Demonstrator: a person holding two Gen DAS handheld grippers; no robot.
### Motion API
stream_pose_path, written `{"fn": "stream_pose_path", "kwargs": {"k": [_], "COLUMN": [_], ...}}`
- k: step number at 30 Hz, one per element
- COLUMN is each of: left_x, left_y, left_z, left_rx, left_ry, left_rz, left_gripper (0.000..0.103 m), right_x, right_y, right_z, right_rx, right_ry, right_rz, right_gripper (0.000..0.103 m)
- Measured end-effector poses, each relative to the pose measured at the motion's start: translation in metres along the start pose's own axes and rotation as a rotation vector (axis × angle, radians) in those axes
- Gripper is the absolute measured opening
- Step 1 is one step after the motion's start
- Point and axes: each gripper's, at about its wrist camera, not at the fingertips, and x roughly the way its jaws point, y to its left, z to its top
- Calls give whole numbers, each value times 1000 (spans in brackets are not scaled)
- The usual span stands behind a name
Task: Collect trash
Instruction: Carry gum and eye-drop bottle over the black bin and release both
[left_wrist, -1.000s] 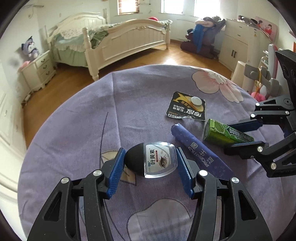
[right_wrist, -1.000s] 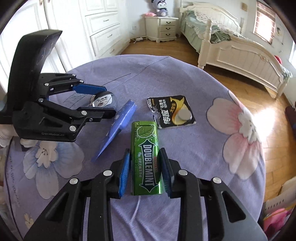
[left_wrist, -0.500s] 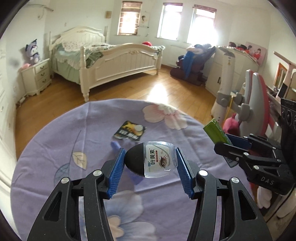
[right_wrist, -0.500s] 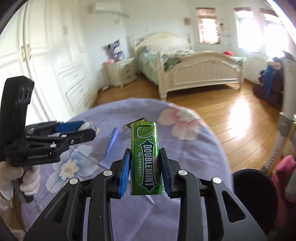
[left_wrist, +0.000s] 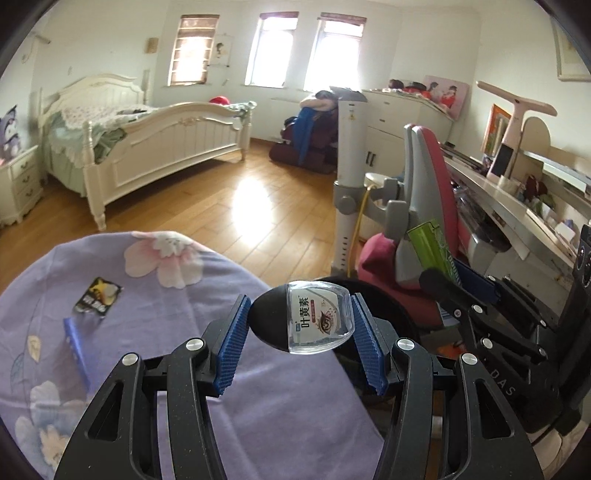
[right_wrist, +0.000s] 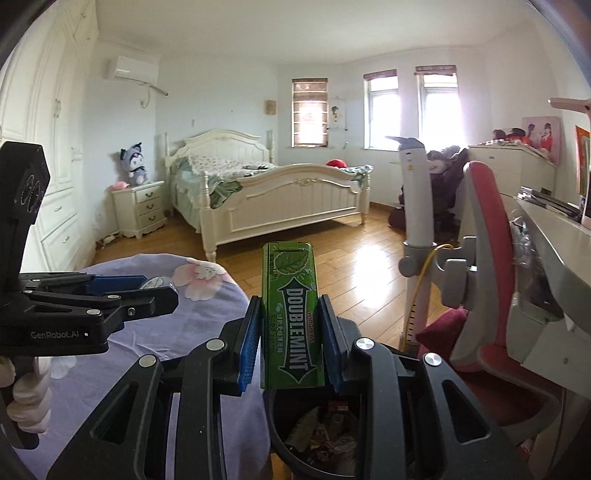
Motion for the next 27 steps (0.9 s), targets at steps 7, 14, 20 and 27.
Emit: {"fn": "stream_pose_path", "kwargs": {"k": [7, 14, 20, 27], "left_x": [34, 69, 91, 110], "left_y": [-29, -42, -49, -55], "left_z": [-2, -1, -3, -3], "left_rx": [33, 29, 28, 29], "left_ry": [51, 117, 144, 167], "left_rz": [-59, -107, -119, -123], "left_gripper": [55, 55, 55, 55], "right_x": [8, 13, 23, 32], "right_y": [-36, -48, -61, -68], "right_z": [-22, -35, -49, -57], "right_rx": [32, 27, 39, 48], "right_ry": [16, 45, 76, 102], "right_rz": [-109, -168, -178, -188], "right_gripper": [31, 31, 31, 31]}}
